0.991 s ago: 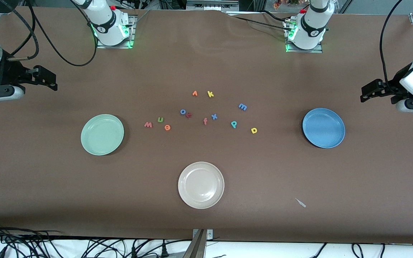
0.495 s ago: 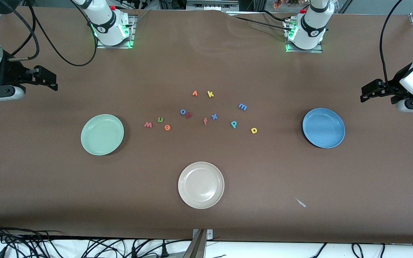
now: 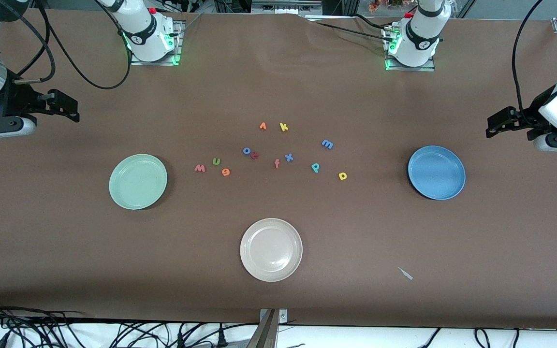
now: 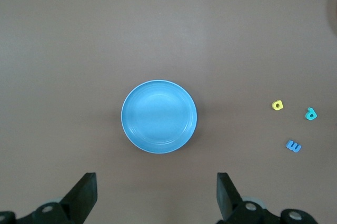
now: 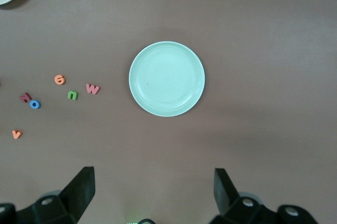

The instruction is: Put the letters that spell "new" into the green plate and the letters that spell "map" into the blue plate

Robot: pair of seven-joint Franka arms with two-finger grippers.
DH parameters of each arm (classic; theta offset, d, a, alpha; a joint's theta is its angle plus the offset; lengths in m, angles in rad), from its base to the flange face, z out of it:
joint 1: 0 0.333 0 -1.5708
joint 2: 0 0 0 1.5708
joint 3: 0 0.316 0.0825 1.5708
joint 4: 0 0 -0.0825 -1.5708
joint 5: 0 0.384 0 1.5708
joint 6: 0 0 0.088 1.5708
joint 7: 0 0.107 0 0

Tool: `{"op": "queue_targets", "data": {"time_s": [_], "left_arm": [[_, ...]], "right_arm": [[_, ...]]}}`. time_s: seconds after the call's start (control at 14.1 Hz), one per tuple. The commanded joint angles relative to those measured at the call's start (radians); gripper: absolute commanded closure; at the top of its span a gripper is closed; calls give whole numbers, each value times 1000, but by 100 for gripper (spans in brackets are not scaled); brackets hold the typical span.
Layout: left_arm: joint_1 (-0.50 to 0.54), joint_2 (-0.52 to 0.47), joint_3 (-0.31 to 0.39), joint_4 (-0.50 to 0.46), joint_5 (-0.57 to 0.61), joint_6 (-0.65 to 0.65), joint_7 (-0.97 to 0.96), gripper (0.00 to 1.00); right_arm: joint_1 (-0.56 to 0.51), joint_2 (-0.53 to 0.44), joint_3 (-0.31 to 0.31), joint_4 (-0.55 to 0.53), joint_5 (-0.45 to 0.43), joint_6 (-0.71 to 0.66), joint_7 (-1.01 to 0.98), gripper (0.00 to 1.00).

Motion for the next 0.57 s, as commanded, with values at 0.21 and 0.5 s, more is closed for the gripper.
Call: {"op": "queue_targets", "data": {"time_s": [0.21,0.5], "left_arm": [[-12,46,-8,9,37,1,-14,0],[-57,106,-19,5,32,-5,-54,0]], "right_arm": [[-1,-3,6,-80,48,86,11,0],[7,-1,61,-192,65,213,176,1]]}}
